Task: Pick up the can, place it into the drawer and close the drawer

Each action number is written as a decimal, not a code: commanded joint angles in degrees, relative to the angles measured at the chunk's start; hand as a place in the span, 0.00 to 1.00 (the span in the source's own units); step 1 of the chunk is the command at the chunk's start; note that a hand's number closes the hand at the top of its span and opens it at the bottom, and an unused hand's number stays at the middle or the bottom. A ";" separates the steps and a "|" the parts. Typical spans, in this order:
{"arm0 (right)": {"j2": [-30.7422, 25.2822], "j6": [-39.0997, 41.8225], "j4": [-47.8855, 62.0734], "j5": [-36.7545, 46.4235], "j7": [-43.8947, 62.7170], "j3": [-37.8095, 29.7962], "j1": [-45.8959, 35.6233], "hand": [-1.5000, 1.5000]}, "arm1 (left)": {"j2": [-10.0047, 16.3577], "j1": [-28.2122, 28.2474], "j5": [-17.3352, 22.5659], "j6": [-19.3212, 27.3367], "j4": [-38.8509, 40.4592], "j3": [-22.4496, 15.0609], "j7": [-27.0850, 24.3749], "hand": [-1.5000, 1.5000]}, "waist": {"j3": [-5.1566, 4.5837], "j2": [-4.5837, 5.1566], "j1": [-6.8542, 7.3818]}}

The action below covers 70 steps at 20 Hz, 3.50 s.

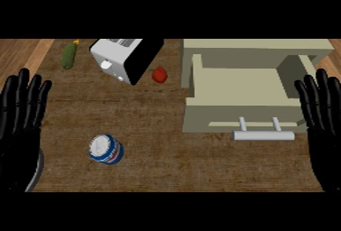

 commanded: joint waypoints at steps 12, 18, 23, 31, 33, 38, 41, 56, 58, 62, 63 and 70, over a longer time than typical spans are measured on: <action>0.03 -2.11 -0.39 -2.27 12.65 -4.76 8.93 0.00 | 9.44 12.17 16.16 -17.92 -8.01 -9.28 14.83 0.00 | 1.06 0.65 0.05; 0.53 -0.30 6.74 -2.72 7.46 -7.00 6.22 0.00 | 8.43 14.40 17.14 -19.90 -9.52 -6.41 15.05 0.00 | 1.03 0.81 0.26; -0.60 2.79 -0.29 -6.06 11.43 -8.92 10.76 0.00 | 7.51 11.72 22.04 -19.10 -9.99 -3.51 21.08 0.00 | 1.03 0.79 -0.02; 2.07 4.22 -3.03 -4.02 7.10 -8.05 16.56 0.00 | 5.85 12.52 17.81 -23.41 -1.23 0.09 14.39 0.00 | 1.01 0.78 -0.08; 0.90 5.85 1.70 -6.03 4.24 -11.29 15.50 0.00 | 4.28 14.32 15.28 -23.19 -2.09 -1.97 14.03 0.00 | 1.02 0.78 0.02; 1.59 5.98 -2.48 -4.01 8.05 -9.40 16.49 0.00 | 2.04 3.20 13.28 -19.97 4.94 -2.71 16.58 0.00 | 1.01 0.83 -0.35; 1.70 4.86 -2.96 -5.11 11.20 -10.81 13.91 0.00 | 2.19 10.10 10.71 -24.95 8.64 -1.33 7.54 0.00 | 0.99 0.81 -0.06; 3.50 9.03 4.26 -3.28 2.90 -11.96 14.37 0.00 | 0.67 9.92 2.81 -24.91 21.38 0.73 -4.15 0.00 | 1.01 0.81 0.04; 2.73 8.59 1.18 -5.06 6.05 -13.40 13.65 0.00 | 3.67 5.61 2.95 -27.34 30.15 4.73 -10.99 0.00 | 0.99 0.84 -0.14; 0.87 9.93 1.48 -7.17 7.28 -16.26 12.24 0.00 | 3.26 2.90 0.83 -25.06 34.67 5.72 -11.74 0.00 | 1.00 0.84 -0.19; 1.54 9.72 4.91 -5.88 4.80 -16.02 11.21 0.00 | 3.98 0.36 2.94 -26.07 34.57 6.77 -9.32 0.00 | 1.01 0.84 -0.12; 4.36 9.84 5.95 -2.71 1.82 -13.94 12.44 0.00 | 3.06 3.67 -1.85 -26.20 39.45 4.75 -16.39 0.00 | 1.02 0.83 0.01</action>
